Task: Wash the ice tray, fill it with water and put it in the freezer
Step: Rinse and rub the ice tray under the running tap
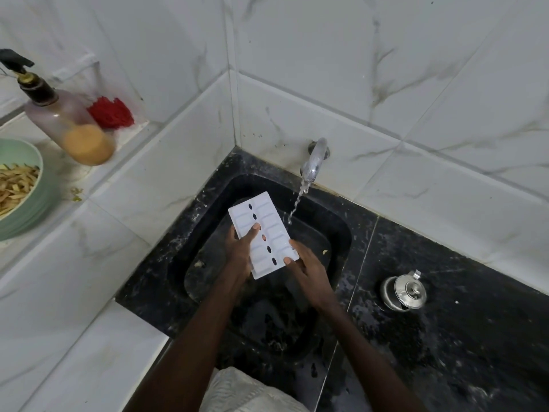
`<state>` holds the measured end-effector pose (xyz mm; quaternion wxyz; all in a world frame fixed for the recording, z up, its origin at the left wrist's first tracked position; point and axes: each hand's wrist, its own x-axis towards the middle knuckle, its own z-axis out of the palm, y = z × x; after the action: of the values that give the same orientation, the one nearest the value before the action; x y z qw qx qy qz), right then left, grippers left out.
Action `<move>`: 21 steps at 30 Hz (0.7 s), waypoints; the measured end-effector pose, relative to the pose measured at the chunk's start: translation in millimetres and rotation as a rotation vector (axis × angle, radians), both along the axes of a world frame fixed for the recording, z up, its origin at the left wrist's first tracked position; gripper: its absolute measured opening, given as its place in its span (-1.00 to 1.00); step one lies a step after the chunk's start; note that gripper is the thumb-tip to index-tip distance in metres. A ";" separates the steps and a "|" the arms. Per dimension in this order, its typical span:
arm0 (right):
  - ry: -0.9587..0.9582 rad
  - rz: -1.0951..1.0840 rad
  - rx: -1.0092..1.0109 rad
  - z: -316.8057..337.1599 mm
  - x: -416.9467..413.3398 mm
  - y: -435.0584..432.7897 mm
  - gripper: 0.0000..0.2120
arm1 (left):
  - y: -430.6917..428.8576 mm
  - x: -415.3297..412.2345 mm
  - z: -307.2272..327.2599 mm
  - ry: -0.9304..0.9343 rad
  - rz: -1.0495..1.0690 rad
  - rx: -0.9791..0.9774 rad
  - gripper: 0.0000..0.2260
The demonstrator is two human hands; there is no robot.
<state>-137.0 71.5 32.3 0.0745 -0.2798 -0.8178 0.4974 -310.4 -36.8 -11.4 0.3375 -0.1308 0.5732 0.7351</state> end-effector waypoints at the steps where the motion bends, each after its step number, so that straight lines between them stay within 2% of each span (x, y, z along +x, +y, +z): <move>1: 0.006 0.005 0.001 1.5 2.5 1.4 -0.55 | 1.2 0.3 1.7 0.011 0.003 0.010 -0.62; 7: -0.033 0.025 0.019 0.5 4.6 17.2 -0.45 | 12.9 2.1 9.1 -0.001 -0.045 0.083 -0.67; 11: -0.048 0.045 -0.039 9.4 -10.3 30.8 -0.38 | 21.1 8.5 12.7 0.035 -0.088 0.103 -0.58; 16: -0.045 0.140 -0.096 33.0 -43.8 47.2 -0.45 | 27.8 13.1 20.3 0.050 -0.069 0.116 -0.59; 21: -0.046 0.222 -0.209 55.0 -89.0 64.8 -0.69 | 30.2 11.6 26.0 0.056 -0.054 0.132 -0.64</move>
<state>-225.9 136.3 87.3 -0.0292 -0.2051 -0.7889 0.5786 -298.8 -6.5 14.6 0.3492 -0.0722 0.5359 0.7653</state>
